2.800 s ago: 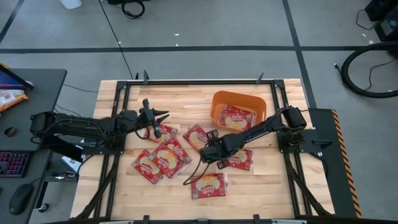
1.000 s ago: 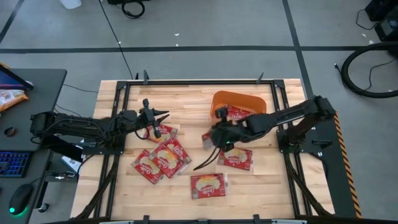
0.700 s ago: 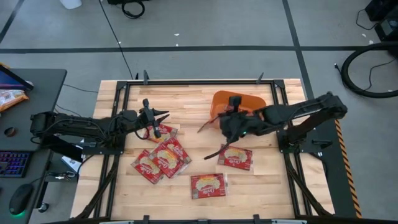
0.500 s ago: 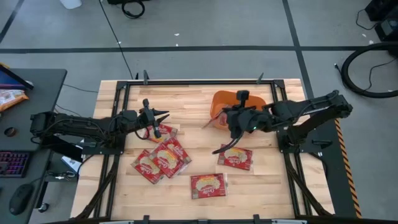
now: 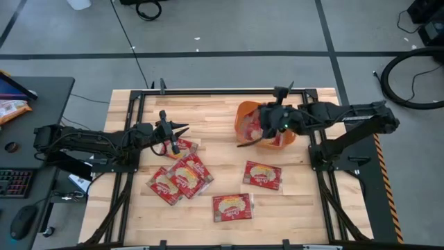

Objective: Sort popcorn bags into baskets
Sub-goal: Put the popcorn bag into the orange bin

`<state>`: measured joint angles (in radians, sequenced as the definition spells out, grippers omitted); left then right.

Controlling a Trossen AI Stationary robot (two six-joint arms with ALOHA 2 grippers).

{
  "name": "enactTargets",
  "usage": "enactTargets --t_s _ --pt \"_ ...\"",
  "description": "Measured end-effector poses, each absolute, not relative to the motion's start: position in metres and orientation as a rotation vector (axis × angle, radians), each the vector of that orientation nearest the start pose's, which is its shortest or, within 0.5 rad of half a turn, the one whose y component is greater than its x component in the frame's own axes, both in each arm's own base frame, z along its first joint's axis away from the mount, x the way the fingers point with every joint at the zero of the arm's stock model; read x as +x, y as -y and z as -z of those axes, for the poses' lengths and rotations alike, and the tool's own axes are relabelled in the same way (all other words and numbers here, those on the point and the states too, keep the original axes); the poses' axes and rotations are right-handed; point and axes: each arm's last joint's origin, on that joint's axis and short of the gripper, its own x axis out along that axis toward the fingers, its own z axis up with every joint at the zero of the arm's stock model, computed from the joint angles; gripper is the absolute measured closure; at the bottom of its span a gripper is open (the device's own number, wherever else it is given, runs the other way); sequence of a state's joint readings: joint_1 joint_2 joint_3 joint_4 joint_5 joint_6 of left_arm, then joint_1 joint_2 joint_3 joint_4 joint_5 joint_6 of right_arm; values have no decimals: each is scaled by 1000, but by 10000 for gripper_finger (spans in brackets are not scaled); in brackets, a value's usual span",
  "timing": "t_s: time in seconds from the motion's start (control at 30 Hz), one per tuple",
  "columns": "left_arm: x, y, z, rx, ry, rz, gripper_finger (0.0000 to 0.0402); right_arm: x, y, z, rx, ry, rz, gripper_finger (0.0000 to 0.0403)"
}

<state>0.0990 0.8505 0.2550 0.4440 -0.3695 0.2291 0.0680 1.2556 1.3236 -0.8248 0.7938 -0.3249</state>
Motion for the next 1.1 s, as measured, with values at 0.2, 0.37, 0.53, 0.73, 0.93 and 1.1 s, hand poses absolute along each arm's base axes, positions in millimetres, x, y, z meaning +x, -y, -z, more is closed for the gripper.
enactTargets --t_s 0.2,0.37,0.53,0.73,0.93,1.1 --pt "174 -28 -200 245 -204 -448 338 243 30 -359 -626 -898 627 398" --pt "174 -28 -200 246 -204 -448 338 242 52 -345 -566 -941 588 397" --pt "174 -28 -200 247 -204 -448 338 247 69 -331 -565 -904 497 396" --pt "174 -28 -200 248 -204 -448 338 247 88 -314 -536 -880 433 396" --pt "174 -27 -201 302 -210 -442 338 242 93 -307 -537 -934 420 395" --pt "175 -26 -202 324 -202 -430 338 242 98 -307 -575 -925 365 395"
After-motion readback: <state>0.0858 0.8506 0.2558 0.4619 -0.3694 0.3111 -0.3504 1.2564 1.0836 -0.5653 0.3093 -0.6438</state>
